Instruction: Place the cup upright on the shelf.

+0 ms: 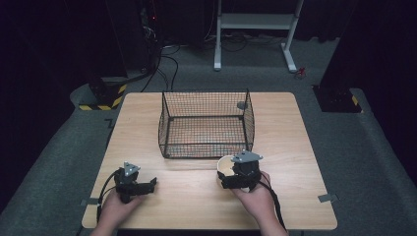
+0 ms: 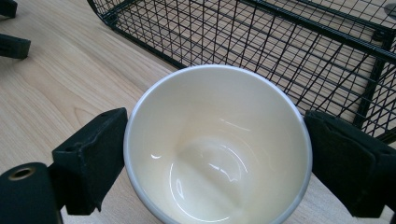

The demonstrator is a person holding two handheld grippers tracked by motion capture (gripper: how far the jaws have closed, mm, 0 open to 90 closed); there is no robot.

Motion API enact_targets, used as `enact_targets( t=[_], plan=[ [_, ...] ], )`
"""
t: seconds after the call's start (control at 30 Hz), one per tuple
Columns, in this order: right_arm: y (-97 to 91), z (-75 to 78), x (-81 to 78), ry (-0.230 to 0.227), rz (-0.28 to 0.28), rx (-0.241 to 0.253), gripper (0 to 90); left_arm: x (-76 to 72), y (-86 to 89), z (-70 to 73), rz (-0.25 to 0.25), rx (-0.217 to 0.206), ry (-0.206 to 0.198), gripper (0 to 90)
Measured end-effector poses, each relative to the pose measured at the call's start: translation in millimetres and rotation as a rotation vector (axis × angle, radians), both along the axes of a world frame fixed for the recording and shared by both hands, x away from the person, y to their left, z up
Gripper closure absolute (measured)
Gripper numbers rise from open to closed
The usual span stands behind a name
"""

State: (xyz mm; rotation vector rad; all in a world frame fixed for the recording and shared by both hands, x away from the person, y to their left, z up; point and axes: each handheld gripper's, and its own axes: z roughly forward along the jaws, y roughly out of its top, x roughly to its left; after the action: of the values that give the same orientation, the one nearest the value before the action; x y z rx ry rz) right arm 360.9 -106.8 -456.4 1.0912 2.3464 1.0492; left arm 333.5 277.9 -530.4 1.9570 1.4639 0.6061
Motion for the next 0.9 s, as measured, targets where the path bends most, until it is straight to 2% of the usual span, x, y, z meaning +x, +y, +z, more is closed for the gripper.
enact_targets(
  t=[0.53,0.9],
  plan=[
    [1.9,-3.3,3.5,0.032,0.001,-0.01,8.9,0.0,-0.1,0.0,0.001,-0.001,0.0,1.5],
    [2.1,-6.7,4.4,0.03,0.007,-0.018,8.8,0.0,-0.3,-0.2,0.003,-0.004,-0.002,1.5]
  ],
)
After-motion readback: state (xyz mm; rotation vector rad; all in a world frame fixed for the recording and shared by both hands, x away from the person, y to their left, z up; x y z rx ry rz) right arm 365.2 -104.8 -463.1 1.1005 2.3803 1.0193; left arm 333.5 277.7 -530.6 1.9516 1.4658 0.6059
